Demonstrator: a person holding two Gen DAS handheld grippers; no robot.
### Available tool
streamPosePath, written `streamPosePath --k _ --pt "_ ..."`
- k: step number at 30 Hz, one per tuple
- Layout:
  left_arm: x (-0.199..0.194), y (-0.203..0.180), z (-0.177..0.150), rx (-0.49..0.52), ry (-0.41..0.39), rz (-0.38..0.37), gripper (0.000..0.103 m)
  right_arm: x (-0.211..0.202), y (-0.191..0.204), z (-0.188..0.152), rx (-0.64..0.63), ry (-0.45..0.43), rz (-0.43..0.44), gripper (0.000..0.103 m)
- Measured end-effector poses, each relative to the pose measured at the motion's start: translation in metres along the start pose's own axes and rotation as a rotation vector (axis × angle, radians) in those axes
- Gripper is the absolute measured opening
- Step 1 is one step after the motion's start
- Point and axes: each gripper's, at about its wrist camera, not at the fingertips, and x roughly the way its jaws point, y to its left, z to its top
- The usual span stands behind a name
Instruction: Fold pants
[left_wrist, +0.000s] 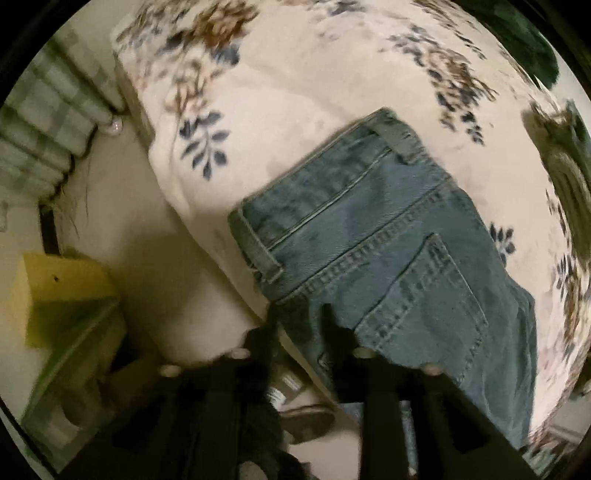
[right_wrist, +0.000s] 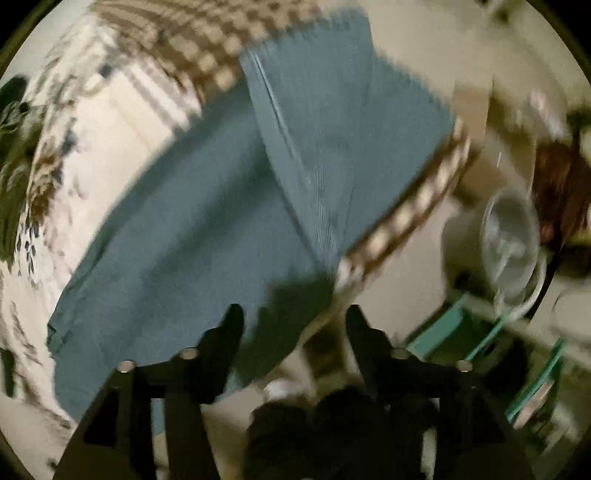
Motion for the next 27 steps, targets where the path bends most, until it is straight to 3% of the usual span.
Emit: streamPosePath --k 2,4,9,10,11,12,16,20,22,23,24,27 --pt "-0.003 -0.011 -0.002 0.03 -0.015 -0.006 0.057 -0.007 0.006 0.017 -0.042 -0.076 -0.041 0.077" --pt "-0.004 -0.029 -0.005 0.08 -0.032 0.004 0.066 -0.002 0.015 0.04 -0.063 -0.099 -0.07 0.084" --pt "0.0 -0.068 -0.015 0.171 -0.025 -0.011 0.066 0.036 0.013 0.106 -0.015 -0.052 -0.131 0.085" --pt "0.0 -0.078 -0.019 0.194 -0.028 -0.014 0.066 0.042 0.003 0.115 0.023 -0.03 -0.137 0.073" --pt "0.0 -0.089 -0.023 0.214 -0.026 -0.017 0.066 0.041 -0.014 0.122 0.086 -0.026 -0.127 0.044" --pt "-0.001 -0.096 -0.027 0.229 -0.022 -0.025 0.066 0.039 -0.027 0.123 0.132 -0.034 -0.121 0.034" --pt "-0.003 -0.124 -0.041 0.302 -0.018 -0.053 0.066 0.018 -0.098 0.116 0.278 -0.083 -0.135 0.032" --pt "0.005 -0.145 -0.06 0.362 0.015 -0.061 0.066 0.034 -0.156 0.106 0.421 -0.015 0.067 0.032" --pt "0.01 -0.156 -0.069 0.396 0.035 -0.059 0.066 0.037 -0.167 0.106 0.452 -0.023 0.107 0.032" --pt "0.01 -0.159 -0.071 0.407 0.037 -0.059 0.066 0.036 -0.172 0.107 0.465 -0.04 0.116 0.011" --pt "0.011 -0.164 -0.075 0.425 0.039 -0.058 0.066 0.037 -0.181 0.104 0.479 -0.051 0.104 0.005" --pt "0.008 -0.176 -0.086 0.468 0.034 -0.063 0.066 0.042 -0.193 0.106 0.515 -0.075 0.148 0.004"
